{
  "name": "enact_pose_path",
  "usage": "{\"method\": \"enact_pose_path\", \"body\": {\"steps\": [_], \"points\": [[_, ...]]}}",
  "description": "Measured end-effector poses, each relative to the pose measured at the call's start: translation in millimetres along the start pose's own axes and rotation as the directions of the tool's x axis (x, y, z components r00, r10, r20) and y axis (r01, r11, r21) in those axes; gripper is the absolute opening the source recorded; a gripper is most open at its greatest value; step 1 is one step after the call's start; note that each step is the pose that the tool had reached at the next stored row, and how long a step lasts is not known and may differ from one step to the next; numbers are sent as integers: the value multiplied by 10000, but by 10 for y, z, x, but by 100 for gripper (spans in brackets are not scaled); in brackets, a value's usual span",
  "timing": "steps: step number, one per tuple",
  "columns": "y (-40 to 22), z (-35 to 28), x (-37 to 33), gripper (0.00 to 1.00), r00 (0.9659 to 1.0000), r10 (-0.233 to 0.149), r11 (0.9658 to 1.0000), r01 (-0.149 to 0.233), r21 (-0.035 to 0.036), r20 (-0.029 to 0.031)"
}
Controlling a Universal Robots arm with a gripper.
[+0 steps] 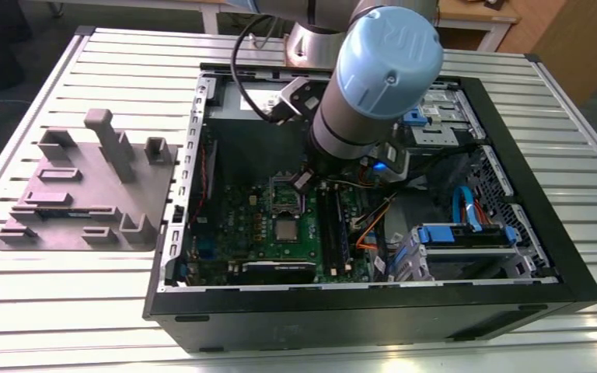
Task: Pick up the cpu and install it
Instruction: 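Close the cpu cover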
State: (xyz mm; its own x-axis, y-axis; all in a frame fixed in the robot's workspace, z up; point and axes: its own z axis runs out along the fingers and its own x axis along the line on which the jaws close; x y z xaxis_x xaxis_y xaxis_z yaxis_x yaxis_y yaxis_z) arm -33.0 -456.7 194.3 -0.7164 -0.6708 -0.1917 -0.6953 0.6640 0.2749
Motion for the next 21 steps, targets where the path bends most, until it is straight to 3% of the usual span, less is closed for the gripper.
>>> {"method": "enact_pose_path", "body": {"steps": [10,19,21], "points": [[15,7,17,10,10000,12,10000,-12,18,-48],[44,-47,11,10,9998,30,9999,-28,129,-183],[47,-55,11,10,9997,39,9998,-34,195,-253]]}}
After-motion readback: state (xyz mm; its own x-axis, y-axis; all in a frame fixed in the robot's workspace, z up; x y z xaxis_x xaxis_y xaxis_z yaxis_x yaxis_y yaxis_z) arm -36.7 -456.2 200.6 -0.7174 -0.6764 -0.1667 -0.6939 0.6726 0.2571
